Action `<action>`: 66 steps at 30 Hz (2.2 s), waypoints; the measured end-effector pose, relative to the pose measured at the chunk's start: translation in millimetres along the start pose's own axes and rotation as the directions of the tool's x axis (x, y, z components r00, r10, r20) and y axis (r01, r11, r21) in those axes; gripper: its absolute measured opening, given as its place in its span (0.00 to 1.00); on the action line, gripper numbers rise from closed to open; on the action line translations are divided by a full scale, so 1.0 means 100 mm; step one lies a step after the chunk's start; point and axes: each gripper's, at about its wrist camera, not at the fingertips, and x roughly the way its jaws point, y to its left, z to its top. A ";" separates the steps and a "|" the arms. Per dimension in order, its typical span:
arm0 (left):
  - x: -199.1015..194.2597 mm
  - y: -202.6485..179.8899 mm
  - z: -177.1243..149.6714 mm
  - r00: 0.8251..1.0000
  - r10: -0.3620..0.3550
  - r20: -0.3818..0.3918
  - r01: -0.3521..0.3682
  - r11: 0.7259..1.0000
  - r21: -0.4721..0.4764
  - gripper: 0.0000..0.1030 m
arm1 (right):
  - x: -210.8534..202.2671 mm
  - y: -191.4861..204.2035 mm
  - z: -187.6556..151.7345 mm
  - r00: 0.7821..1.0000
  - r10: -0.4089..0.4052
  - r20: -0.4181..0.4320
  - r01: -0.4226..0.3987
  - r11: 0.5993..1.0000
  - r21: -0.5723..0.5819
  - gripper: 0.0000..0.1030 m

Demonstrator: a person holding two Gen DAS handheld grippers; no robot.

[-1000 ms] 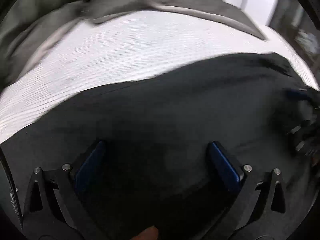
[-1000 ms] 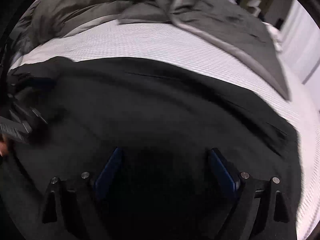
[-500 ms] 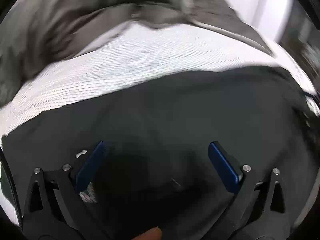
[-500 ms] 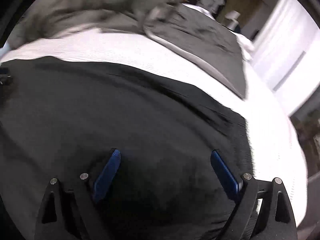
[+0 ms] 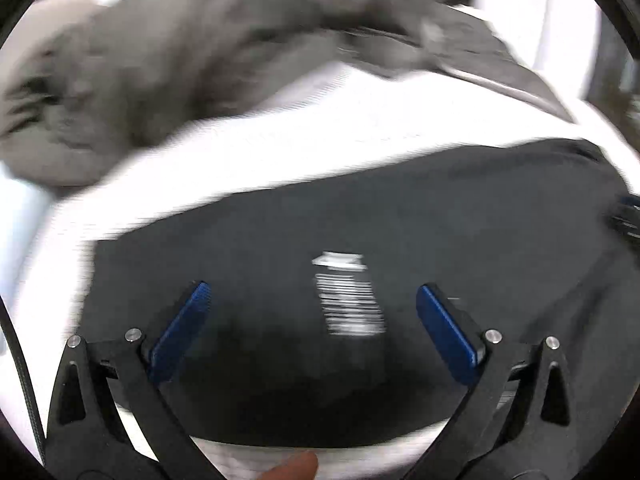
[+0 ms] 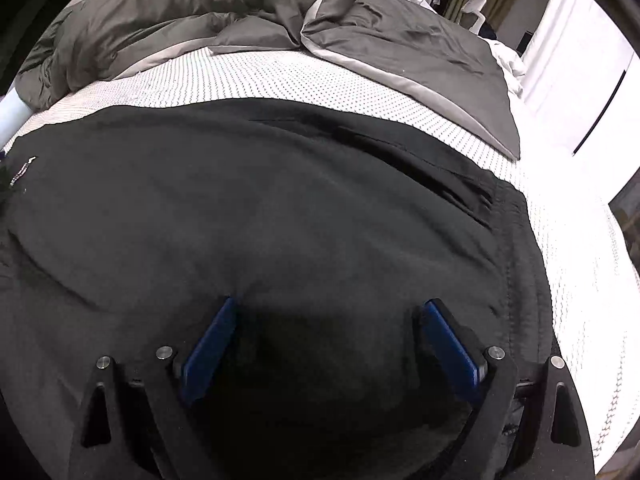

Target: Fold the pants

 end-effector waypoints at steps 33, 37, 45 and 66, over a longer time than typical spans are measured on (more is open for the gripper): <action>0.21 1.20 -0.16 0.954 0.231 -0.190 -0.284 0.901 -0.329 0.70 | 0.23 -0.95 -0.05 0.998 0.011 -0.065 0.000 0.985 0.175 0.90; -0.66 1.13 -0.46 0.992 0.127 -0.024 -0.127 0.919 -0.372 0.86 | -0.34 -0.88 -0.27 0.998 0.058 0.025 -0.061 0.987 0.146 0.90; -2.00 1.00 -1.66 0.987 0.087 0.132 -0.022 0.901 -0.433 0.99 | -1.47 -1.00 -1.35 0.968 0.066 0.243 -0.135 0.950 0.281 0.97; -1.35 1.38 -2.61 0.995 -0.012 0.097 0.077 0.710 -0.700 0.61 | -1.79 -1.18 -2.84 0.968 0.064 0.243 -0.195 0.802 0.565 0.97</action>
